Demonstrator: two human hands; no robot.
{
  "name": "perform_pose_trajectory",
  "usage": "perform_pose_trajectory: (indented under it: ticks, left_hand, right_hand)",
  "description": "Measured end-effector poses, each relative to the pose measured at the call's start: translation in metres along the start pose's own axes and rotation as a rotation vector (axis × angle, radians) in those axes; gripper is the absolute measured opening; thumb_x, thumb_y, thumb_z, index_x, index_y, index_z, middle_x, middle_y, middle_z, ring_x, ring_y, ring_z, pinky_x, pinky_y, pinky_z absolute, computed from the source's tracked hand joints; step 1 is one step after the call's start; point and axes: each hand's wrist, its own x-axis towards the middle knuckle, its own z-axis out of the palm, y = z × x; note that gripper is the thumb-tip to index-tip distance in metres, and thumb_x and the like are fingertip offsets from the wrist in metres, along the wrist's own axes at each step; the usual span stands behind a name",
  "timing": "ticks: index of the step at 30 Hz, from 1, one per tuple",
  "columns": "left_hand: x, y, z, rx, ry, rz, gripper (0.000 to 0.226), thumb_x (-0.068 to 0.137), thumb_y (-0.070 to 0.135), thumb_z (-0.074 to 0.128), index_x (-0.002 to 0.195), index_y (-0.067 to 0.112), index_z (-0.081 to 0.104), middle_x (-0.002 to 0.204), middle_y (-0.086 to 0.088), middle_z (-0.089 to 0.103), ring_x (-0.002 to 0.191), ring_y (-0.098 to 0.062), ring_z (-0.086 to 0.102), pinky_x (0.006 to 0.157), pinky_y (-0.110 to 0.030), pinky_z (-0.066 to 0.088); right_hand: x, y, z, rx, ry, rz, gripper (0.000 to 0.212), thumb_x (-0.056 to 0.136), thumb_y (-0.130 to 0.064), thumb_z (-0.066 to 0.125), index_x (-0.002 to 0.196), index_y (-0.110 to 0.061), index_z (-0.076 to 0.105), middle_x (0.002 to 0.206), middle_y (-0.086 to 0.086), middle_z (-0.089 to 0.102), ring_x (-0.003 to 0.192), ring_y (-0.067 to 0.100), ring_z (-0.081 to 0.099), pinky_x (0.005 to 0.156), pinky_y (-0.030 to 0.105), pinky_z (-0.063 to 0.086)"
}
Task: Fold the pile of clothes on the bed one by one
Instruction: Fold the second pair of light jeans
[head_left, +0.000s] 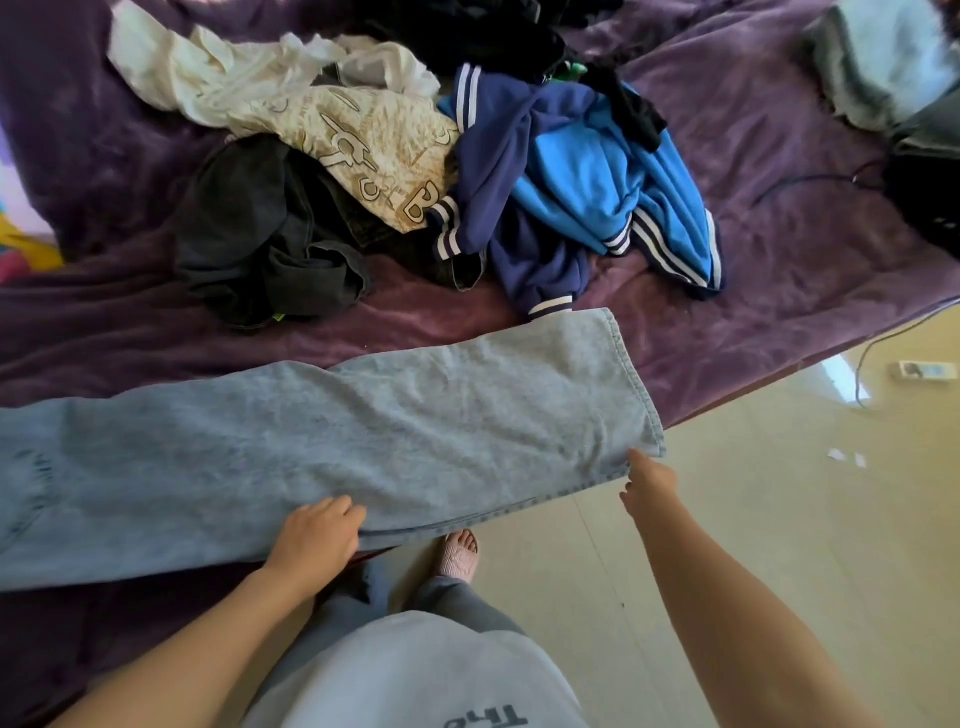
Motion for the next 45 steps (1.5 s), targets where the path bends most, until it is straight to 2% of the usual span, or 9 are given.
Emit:
perform_pose_trajectory:
  ticks: [7, 10, 12, 18, 22, 27, 33, 38, 45]
  left_hand:
    - [-0.01, -0.018, -0.021, -0.045, 0.037, 0.062, 0.022, 0.061, 0.023, 0.034, 0.049, 0.014, 0.05, 0.05, 0.003, 0.049, 0.042, -0.014, 0.052, 0.038, -0.016, 0.02]
    - [-0.006, -0.019, -0.007, 0.007, -0.196, 0.018, 0.023, 0.086, 0.026, 0.044, 0.1, 0.015, 0.058, 0.102, -0.002, 0.057, 0.098, -0.019, 0.056, 0.077, -0.028, 0.042]
    - [0.0, -0.017, -0.002, -0.037, -0.312, -0.048, 0.038, 0.093, 0.041, 0.041, 0.127, 0.024, 0.043, 0.123, 0.003, 0.047, 0.117, -0.015, 0.045, 0.092, -0.027, 0.037]
    - [-0.001, -0.01, 0.011, -0.01, -0.2, -0.101, 0.044, 0.093, 0.046, 0.042, 0.133, 0.027, 0.044, 0.128, 0.006, 0.045, 0.123, -0.01, 0.039, 0.1, -0.027, 0.028]
    - [-0.006, -0.011, -0.002, -0.005, 0.044, -0.095, 0.046, 0.055, 0.046, 0.081, 0.096, 0.025, 0.074, 0.098, 0.0, 0.068, 0.094, -0.021, 0.065, 0.075, -0.039, 0.053]
    - [-0.001, -0.023, 0.007, -0.288, -0.256, -0.249, 0.056, 0.089, 0.05, 0.045, 0.143, 0.041, 0.03, 0.153, 0.014, 0.02, 0.141, -0.012, 0.014, 0.111, -0.037, 0.013]
    - [0.001, -0.025, 0.0, -0.494, -0.469, -0.125, 0.045, 0.086, 0.042, 0.052, 0.131, 0.042, 0.048, 0.145, 0.012, 0.041, 0.134, -0.018, 0.031, 0.108, -0.028, 0.022]
    - [-0.013, -0.039, -0.023, -1.137, -0.322, -0.326, 0.033, 0.093, 0.022, 0.055, 0.125, 0.019, 0.059, 0.132, 0.003, 0.056, 0.118, -0.006, 0.051, 0.089, -0.011, 0.035]
    - [-0.06, -0.166, -0.083, -2.229, 0.412, -0.668, 0.042, 0.096, 0.046, 0.034, 0.114, 0.015, 0.057, 0.104, -0.008, 0.062, 0.09, -0.024, 0.059, 0.083, -0.041, 0.044]
  right_hand:
    - [-0.002, 0.016, -0.001, 0.157, 0.062, 0.049, 0.023, 0.088, -0.008, 0.047, 0.109, 0.0, 0.05, 0.084, 0.012, 0.046, 0.061, 0.022, 0.045, 0.065, 0.031, 0.041]
    - [-0.003, 0.019, 0.008, 0.234, -0.083, 0.27, 0.053, 0.089, -0.02, 0.055, 0.137, -0.008, 0.037, 0.128, 0.015, 0.044, 0.12, 0.036, 0.047, 0.1, 0.046, 0.04]
    - [-0.005, 0.012, 0.015, 0.349, -0.207, 0.331, 0.059, 0.089, -0.028, 0.059, 0.141, -0.014, 0.034, 0.142, 0.012, 0.038, 0.125, 0.034, 0.045, 0.095, 0.043, 0.044]
    - [-0.01, 0.011, 0.013, 0.226, -0.073, 0.234, 0.046, 0.086, -0.023, 0.061, 0.13, -0.014, 0.049, 0.134, 0.006, 0.049, 0.117, 0.023, 0.052, 0.092, 0.025, 0.043]
    - [-0.031, -0.027, -0.002, 0.375, -0.042, -0.112, 0.02, 0.088, -0.001, 0.054, 0.107, -0.007, 0.055, 0.092, 0.011, 0.054, 0.07, 0.016, 0.049, 0.047, 0.009, 0.04]
    - [-0.102, -0.112, 0.015, 0.309, -0.153, -0.485, 0.013, 0.081, 0.001, 0.064, 0.089, -0.009, 0.06, 0.076, 0.002, 0.057, 0.07, 0.014, 0.055, 0.044, 0.014, 0.045]
    - [-0.183, -0.125, 0.08, 0.085, -0.451, -0.576, 0.017, 0.088, -0.006, 0.058, 0.076, -0.017, 0.053, 0.081, 0.008, 0.056, 0.069, 0.018, 0.053, 0.061, 0.031, 0.043]
    - [-0.256, -0.09, 0.14, -0.081, -0.663, -0.697, 0.015, 0.088, -0.004, 0.057, 0.077, -0.014, 0.054, 0.076, 0.006, 0.057, 0.072, 0.018, 0.055, 0.07, 0.031, 0.046]
    - [-0.382, -0.017, 0.224, -0.28, -1.009, -0.807, 0.032, 0.088, 0.002, 0.055, 0.067, -0.014, 0.037, 0.061, 0.003, 0.038, 0.056, 0.014, 0.04, 0.054, 0.026, 0.033]
